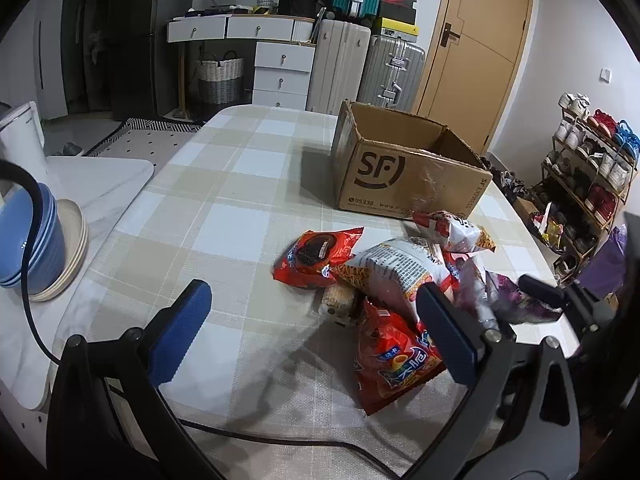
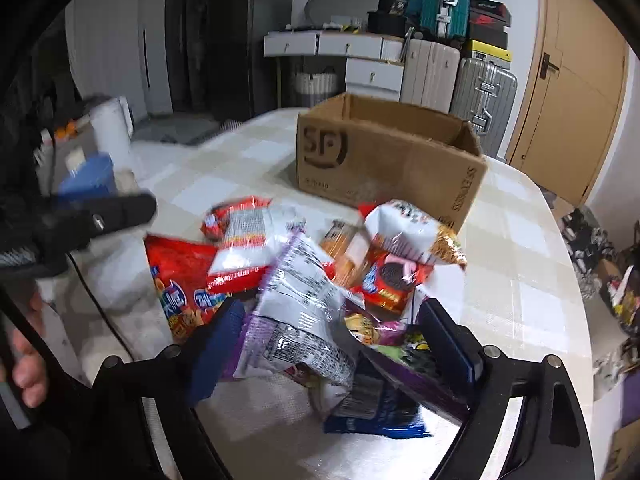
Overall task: Organize snacks
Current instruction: 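Reach into the pile and grasp the purple candy bag with the right tool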
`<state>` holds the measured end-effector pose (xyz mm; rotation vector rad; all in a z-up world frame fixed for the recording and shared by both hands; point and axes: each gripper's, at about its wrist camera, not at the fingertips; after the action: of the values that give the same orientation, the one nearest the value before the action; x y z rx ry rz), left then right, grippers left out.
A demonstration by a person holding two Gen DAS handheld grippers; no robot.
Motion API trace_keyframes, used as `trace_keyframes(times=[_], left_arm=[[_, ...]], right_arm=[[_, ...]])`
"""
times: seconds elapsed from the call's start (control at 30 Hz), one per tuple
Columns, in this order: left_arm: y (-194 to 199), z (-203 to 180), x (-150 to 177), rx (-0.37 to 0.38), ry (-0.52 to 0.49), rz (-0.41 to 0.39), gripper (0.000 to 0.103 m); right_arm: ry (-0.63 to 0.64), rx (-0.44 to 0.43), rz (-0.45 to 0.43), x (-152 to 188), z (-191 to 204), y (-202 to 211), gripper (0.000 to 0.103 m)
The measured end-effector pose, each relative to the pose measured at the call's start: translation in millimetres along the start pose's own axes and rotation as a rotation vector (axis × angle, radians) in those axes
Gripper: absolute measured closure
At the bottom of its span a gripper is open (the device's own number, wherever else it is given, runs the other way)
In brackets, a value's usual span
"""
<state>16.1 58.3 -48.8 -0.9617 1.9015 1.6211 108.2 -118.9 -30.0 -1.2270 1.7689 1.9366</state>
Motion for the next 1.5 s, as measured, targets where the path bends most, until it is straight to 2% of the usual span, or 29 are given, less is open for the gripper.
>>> trace_keyframes(times=[0.13, 0.27, 0.3, 0.37, 0.4, 0.5, 0.6, 0.77, 1.0, 1.17, 1.33, 1.5], left_arm=[[0.4, 3.3, -0.1, 0.024, 0.036, 0.005, 0.001], [-3.3, 2.6, 0.8, 0.041, 0.047, 0.030, 0.001], [-5.2, 0.6, 1.7, 0.039, 0.040, 0.033, 0.001], [-5.3, -2.6, 3.1, 0.038, 0.030, 0.044, 0.001], [-6.7, -4.5, 4.2, 0.039, 0.025, 0.051, 0.001], [-12.1, -11.0, 9.5, 0.043, 0.009, 0.081, 0.001], [-19.3, -17.2, 15.2, 0.059, -0.001, 0.113, 0.001], [-28.6, -21.7, 21.1, 0.070, 0.024, 0.133, 0.001], [-24.7, -28.7, 22.3, 0.053, 0.001, 0.104, 0.001], [-19.3, -29.0, 24.1, 0.070, 0.000, 0.098, 0.001], [-9.4, -27.5, 24.8, 0.080, 0.009, 0.070, 0.001], [-2.9, -30.8, 37.5, 0.087, 0.021, 0.069, 0.001]], right_arm=[[-0.097, -0.037, -0.110, 4.1, -36.6, 33.5, 0.012], [-0.188, -0.078, -0.145, 7.4, -69.7, 44.7, 0.012], [-0.209, -0.090, -0.142, 8.0, -75.9, 44.1, 0.012], [-0.223, -0.062, -0.124, 8.3, -81.2, 40.9, 0.012], [-0.223, -0.046, -0.096, 9.0, -83.2, 35.5, 0.012], [-0.202, -0.084, -0.003, 12.8, -82.1, 15.3, 0.015], [-0.130, -0.050, 0.062, 18.0, -72.1, -0.3, 0.033], [-0.078, 0.041, 0.128, 19.7, -71.1, -19.0, 0.053], [-0.094, 0.004, 0.123, 22.0, -79.2, -20.9, 0.063], [-0.111, -0.012, 0.114, 22.5, -79.5, -17.1, 0.066], [-0.161, -0.060, 0.070, 23.4, -85.1, -4.5, 0.067], [-0.204, -0.084, 0.038, 23.7, -88.3, 6.4, 0.067]])
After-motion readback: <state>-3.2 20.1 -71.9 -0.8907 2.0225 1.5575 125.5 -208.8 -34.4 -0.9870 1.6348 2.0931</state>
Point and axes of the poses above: each gripper's, at about its wrist camera, not at the fingertips, and y roughly against the way its jaws point, z to its left, x to its underside, and after that the axes turned 3 degrees about y, right-handed
